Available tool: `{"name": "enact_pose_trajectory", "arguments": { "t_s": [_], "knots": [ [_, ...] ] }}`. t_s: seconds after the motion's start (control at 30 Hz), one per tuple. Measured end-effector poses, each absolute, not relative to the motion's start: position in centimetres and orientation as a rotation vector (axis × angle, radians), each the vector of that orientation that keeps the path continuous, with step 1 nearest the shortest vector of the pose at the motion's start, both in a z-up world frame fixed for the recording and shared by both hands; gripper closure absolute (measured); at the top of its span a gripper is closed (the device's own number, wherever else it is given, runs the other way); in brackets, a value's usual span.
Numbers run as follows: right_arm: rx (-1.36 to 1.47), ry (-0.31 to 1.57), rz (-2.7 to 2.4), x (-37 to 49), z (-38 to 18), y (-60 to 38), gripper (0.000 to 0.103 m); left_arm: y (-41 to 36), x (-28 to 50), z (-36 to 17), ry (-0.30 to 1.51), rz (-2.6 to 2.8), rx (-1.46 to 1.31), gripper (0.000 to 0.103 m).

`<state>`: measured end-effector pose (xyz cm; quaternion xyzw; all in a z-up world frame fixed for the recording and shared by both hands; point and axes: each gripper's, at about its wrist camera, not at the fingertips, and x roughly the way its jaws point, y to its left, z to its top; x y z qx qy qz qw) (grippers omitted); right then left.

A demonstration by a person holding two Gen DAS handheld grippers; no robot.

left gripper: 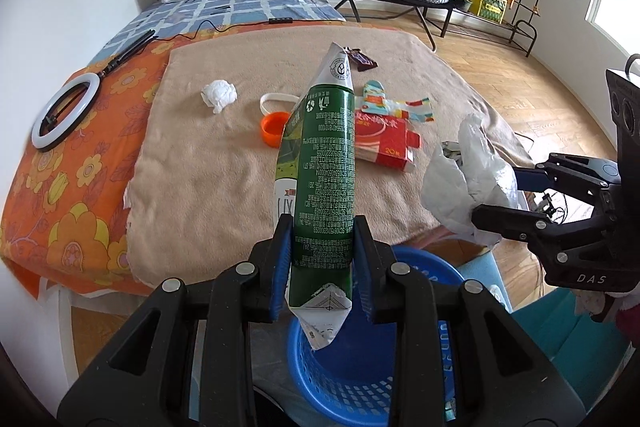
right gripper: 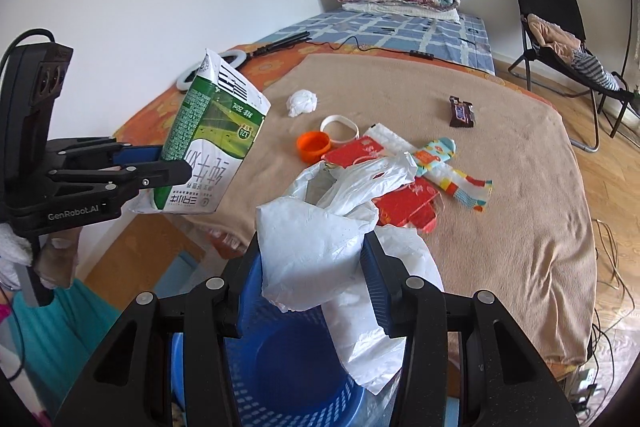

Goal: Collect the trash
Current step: 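Lift the carton with the left tool while the right tool lifts the bag toward the basket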

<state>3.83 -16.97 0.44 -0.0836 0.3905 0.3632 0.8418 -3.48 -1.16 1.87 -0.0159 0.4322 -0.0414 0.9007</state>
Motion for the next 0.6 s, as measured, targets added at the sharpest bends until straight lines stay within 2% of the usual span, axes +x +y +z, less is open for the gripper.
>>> {"name": "enact_pose_trajectory", "arguments": {
  "t_s": [0.6],
  "knots": [
    [-0.217, 0.973, 0.823, -3.0, -6.2, -18.0, 0.059, -5.3, -8.5, -5.2, 1.050, -0.148, 0.004, 0.074]
  ]
}}
